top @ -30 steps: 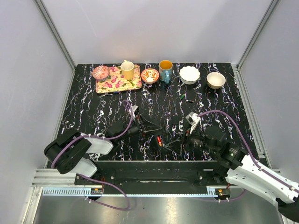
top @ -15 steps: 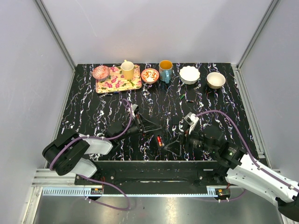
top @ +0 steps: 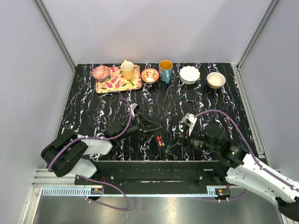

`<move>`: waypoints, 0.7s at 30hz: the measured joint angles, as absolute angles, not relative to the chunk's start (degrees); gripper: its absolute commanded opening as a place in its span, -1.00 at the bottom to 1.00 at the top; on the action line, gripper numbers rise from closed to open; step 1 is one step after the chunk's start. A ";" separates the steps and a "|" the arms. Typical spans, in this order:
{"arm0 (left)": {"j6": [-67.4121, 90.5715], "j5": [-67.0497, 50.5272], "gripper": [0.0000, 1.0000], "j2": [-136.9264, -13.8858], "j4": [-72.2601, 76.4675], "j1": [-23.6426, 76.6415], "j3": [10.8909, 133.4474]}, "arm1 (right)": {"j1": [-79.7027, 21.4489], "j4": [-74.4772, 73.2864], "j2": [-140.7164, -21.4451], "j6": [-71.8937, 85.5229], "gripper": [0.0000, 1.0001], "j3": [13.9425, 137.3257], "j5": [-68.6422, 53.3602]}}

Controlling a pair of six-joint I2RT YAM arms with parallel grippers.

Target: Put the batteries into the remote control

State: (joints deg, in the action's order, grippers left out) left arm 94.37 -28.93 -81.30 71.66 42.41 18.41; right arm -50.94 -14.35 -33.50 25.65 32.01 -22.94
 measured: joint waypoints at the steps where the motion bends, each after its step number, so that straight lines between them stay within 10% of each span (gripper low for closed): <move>1: 94.28 -28.93 -1.00 -80.95 71.66 42.41 18.41 | -50.94 -14.41 -33.91 25.58 0.42 32.01 -22.39; 21: 93.38 -28.97 -1.00 -79.33 71.77 42.41 18.81 | -50.94 -8.58 -36.38 26.52 0.40 31.97 -20.64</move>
